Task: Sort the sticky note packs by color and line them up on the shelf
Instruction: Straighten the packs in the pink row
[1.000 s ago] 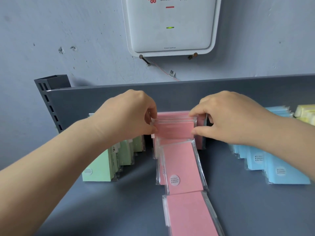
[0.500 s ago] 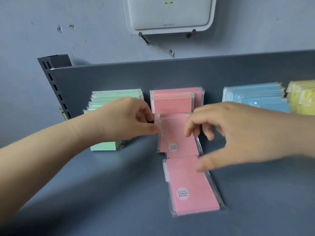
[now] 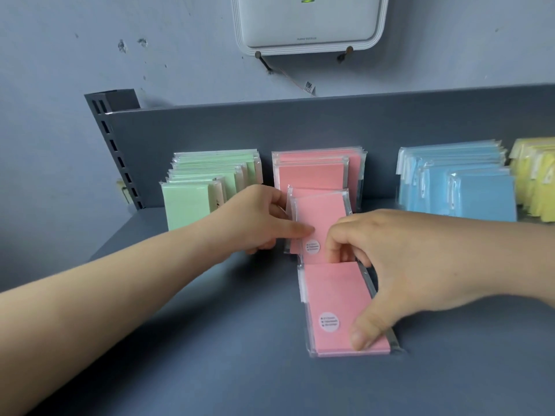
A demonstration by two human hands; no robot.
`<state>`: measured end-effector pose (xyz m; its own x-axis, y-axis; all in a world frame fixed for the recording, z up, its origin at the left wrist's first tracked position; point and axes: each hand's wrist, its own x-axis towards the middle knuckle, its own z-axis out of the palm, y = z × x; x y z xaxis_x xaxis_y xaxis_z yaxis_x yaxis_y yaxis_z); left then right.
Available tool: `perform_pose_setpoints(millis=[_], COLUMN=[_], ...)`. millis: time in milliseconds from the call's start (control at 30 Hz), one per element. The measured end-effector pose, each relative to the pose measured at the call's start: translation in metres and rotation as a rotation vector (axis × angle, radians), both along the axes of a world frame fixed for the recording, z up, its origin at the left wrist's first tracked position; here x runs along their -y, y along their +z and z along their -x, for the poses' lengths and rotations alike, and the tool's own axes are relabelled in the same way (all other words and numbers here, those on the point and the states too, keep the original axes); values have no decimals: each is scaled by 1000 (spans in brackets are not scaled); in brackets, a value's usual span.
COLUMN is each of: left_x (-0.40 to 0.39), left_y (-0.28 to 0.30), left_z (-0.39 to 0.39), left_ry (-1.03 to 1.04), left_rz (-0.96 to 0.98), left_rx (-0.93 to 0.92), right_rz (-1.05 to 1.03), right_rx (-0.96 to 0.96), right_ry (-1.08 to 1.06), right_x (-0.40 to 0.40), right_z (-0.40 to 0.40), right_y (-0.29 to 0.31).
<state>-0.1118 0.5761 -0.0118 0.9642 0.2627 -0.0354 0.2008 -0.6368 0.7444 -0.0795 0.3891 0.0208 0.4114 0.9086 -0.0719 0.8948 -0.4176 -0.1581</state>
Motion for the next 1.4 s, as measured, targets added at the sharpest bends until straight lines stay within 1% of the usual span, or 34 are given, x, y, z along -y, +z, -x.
perform_pose_setpoints(millis=[67,100,167,267,333,367,433,500,533,700,767,833,967,1133,1233,1400], left_x=[-1,-2,-6,-10,-11,-12,-15,-15,-15,-16,-17,-19,-19,-16,-17,-15], left_y=[0,1,5,9,8,7,5,5,5,8,10,12,22,21,19,22], left_z=[1,2,5,9,10,10,9,8,7,4,4,4,8,5,1,2], left_ry=[-18,-27,-39,-70,-102,-116,-138,-153,-154,-84,-51,-22,36,5,-11,-37], left_rz=[20,0,-24,-15,-13,6,41,10,-27,-408,-467,-483,-423,-429,-443,-442], left_rx=[74,105,151,198,199,198,198,208,218,265,258,241,260,260,248,236], right_rz=[-50,-45,-127,-316,-388,-386,-342,-286,-267,-273,-268,-269,-361,-420,-417,-389], right_rx=[100,137,182,204,183,206,318,396,405,398,426,433,340,278,273,318], right_ry=[-1,-10,-55,-132,-152,-154,-175,-222,-235,-283,-294,-295,-287,-290,-297,-274], right_x=[0,-1,-2,-5,-8,-9,-11,-13,-14,-24,-29,-32,-28,-29,-32,-34], right_z=[-10,-14,-15,-26,-27,-27,-29,-31,-32,-35,-36,-38,-38,-45,-45,-43], right_y=[-8,-10,-8,-11,-12,-12,-13,-11,-10,-8,-8,-10,-9,-10,-10,-4])
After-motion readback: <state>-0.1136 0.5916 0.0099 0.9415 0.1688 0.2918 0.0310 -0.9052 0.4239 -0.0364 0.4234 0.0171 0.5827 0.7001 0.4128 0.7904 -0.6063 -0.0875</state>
